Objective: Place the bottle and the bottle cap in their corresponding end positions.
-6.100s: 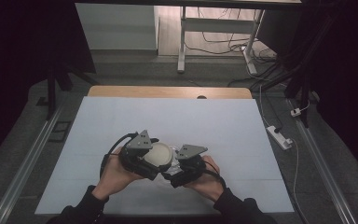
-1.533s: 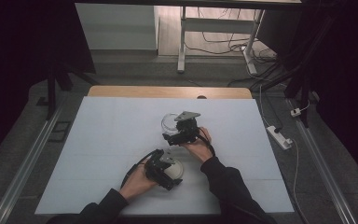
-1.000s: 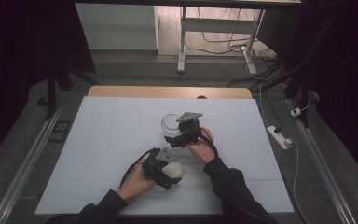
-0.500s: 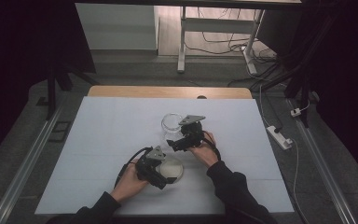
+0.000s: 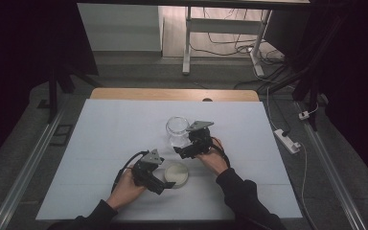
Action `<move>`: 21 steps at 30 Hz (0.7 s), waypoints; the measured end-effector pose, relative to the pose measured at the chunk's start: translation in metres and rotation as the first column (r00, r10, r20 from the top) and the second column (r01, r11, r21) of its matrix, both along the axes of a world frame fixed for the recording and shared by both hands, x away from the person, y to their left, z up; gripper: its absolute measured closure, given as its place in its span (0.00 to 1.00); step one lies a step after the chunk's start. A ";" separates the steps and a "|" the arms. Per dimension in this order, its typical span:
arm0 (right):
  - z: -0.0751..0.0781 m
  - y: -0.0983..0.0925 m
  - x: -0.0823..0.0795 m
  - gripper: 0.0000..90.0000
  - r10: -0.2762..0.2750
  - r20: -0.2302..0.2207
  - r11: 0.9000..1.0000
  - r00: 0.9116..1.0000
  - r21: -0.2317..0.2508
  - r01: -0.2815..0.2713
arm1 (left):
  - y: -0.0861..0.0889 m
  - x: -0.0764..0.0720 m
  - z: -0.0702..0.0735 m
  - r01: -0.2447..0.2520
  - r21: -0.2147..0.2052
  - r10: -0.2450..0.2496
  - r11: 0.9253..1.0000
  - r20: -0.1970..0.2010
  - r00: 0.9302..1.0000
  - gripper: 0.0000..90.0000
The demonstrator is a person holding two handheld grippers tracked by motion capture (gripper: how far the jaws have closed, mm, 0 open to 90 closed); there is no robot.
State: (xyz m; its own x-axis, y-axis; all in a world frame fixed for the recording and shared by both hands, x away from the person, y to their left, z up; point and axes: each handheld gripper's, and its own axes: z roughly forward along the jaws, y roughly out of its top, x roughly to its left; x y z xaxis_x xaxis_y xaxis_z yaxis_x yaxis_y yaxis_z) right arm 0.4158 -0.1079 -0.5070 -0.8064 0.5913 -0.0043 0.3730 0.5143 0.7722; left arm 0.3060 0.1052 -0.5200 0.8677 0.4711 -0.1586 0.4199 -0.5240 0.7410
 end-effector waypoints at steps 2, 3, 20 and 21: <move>0.002 -0.001 -0.002 0.00 0.003 -0.009 1.000 1.000 0.008 -0.003 | 0.004 -0.001 0.001 -0.001 -0.013 0.001 1.000 -0.007 1.000 0.00; 0.002 -0.001 -0.004 0.00 0.005 -0.012 1.000 1.000 0.011 -0.004 | 0.005 -0.001 0.002 0.001 -0.018 -0.001 1.000 -0.012 1.000 0.00; 0.013 -0.006 -0.032 0.00 0.046 -0.002 0.999 0.999 0.018 -0.046 | 0.036 -0.005 0.010 -0.020 -0.124 0.010 0.992 -0.075 0.997 0.00; 0.014 -0.006 -0.034 0.00 0.048 0.000 0.999 0.999 0.018 -0.048 | 0.037 -0.006 0.010 -0.022 -0.124 0.013 0.992 -0.074 0.997 0.00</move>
